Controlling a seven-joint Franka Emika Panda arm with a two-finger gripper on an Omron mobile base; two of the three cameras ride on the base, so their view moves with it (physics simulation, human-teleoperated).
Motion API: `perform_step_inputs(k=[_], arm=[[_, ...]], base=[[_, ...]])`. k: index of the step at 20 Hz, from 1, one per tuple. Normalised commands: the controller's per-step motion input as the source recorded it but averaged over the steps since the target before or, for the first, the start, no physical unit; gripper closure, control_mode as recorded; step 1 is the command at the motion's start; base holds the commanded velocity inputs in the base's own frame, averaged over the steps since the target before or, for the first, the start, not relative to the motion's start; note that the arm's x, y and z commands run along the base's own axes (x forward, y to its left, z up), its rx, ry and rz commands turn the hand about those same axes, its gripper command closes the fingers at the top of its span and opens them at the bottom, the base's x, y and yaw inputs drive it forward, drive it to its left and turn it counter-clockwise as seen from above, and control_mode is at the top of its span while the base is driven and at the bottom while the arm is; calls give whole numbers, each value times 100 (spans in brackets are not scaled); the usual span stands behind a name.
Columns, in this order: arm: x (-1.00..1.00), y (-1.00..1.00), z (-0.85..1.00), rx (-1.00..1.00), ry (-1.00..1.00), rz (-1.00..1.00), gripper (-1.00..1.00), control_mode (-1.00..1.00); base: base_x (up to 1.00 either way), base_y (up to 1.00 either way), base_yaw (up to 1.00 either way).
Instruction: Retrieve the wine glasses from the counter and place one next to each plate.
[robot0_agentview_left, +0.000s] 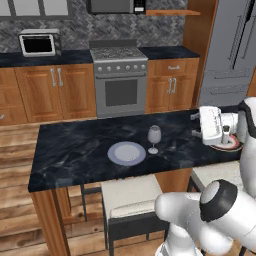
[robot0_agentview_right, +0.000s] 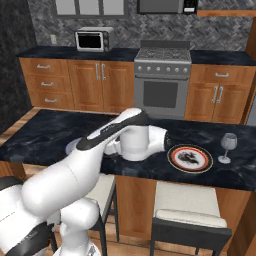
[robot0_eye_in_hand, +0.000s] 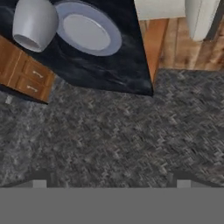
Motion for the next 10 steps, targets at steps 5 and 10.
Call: perform_step_inputs(k=[5,10], arm=[[-97,12,100,0,-27,0,-100,-100],[-91,40,100,-7,-30,0,-100,-100]], base=[[0,0,0],[0,0,0]])
